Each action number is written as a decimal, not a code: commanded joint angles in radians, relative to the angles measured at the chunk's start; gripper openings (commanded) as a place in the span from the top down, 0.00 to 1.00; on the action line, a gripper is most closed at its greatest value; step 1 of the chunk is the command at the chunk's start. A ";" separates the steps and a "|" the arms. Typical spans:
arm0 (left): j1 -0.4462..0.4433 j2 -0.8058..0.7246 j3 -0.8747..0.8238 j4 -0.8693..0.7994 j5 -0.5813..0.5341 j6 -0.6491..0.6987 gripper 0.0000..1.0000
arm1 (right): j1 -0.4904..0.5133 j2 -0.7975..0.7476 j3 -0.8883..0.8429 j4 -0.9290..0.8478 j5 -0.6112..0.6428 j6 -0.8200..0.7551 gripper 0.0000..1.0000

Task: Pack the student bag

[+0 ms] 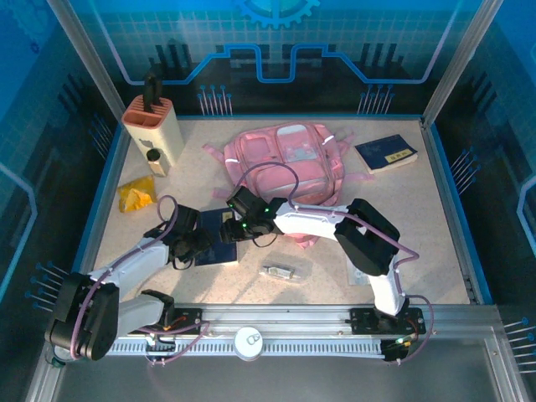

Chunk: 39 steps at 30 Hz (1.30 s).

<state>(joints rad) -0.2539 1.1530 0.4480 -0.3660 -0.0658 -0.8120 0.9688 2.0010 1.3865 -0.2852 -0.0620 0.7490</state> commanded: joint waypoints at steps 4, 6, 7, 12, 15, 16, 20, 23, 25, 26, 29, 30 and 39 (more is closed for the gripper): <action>-0.046 0.003 -0.029 0.045 0.116 -0.050 0.43 | -0.012 0.046 0.013 -0.073 0.052 -0.015 0.43; -0.070 -0.004 -0.031 0.041 0.093 -0.064 0.45 | -0.012 0.067 0.033 -0.083 0.051 -0.023 0.43; -0.075 -0.003 -0.031 0.044 0.098 -0.071 0.45 | -0.012 0.075 0.043 -0.081 0.038 -0.027 0.43; -0.099 -0.010 -0.024 0.030 0.096 -0.077 0.47 | 0.002 0.100 0.064 -0.079 0.026 -0.027 0.46; -0.099 -0.022 -0.031 0.034 0.104 -0.078 0.49 | 0.003 0.096 0.061 -0.059 0.004 -0.026 0.49; -0.099 -0.023 -0.032 0.038 0.113 -0.078 0.49 | 0.004 0.096 0.063 -0.057 -0.002 -0.025 0.49; -0.103 -0.023 -0.032 0.025 0.097 -0.078 0.50 | 0.008 0.068 0.065 -0.062 0.008 -0.030 0.51; -0.105 -0.019 -0.031 0.012 0.076 -0.072 0.50 | 0.007 0.044 0.066 -0.065 0.010 -0.038 0.53; -0.105 -0.016 -0.031 0.012 0.072 -0.072 0.50 | 0.008 0.030 0.066 -0.062 0.003 -0.039 0.54; -0.107 -0.013 -0.031 0.013 0.072 -0.072 0.50 | 0.008 0.024 0.063 -0.058 0.000 -0.038 0.55; -0.112 -0.010 -0.031 0.014 0.068 -0.072 0.50 | 0.008 0.005 0.053 -0.047 -0.005 -0.030 0.58; -0.113 -0.010 -0.031 0.013 0.067 -0.072 0.50 | 0.008 0.001 0.048 -0.041 -0.007 -0.027 0.59; -0.115 0.003 -0.030 0.017 0.060 -0.072 0.50 | 0.008 -0.024 0.031 -0.032 -0.013 -0.024 0.68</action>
<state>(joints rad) -0.3450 1.1381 0.4362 -0.3462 -0.0860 -0.8654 0.9657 2.0140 1.4265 -0.3496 -0.0265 0.7258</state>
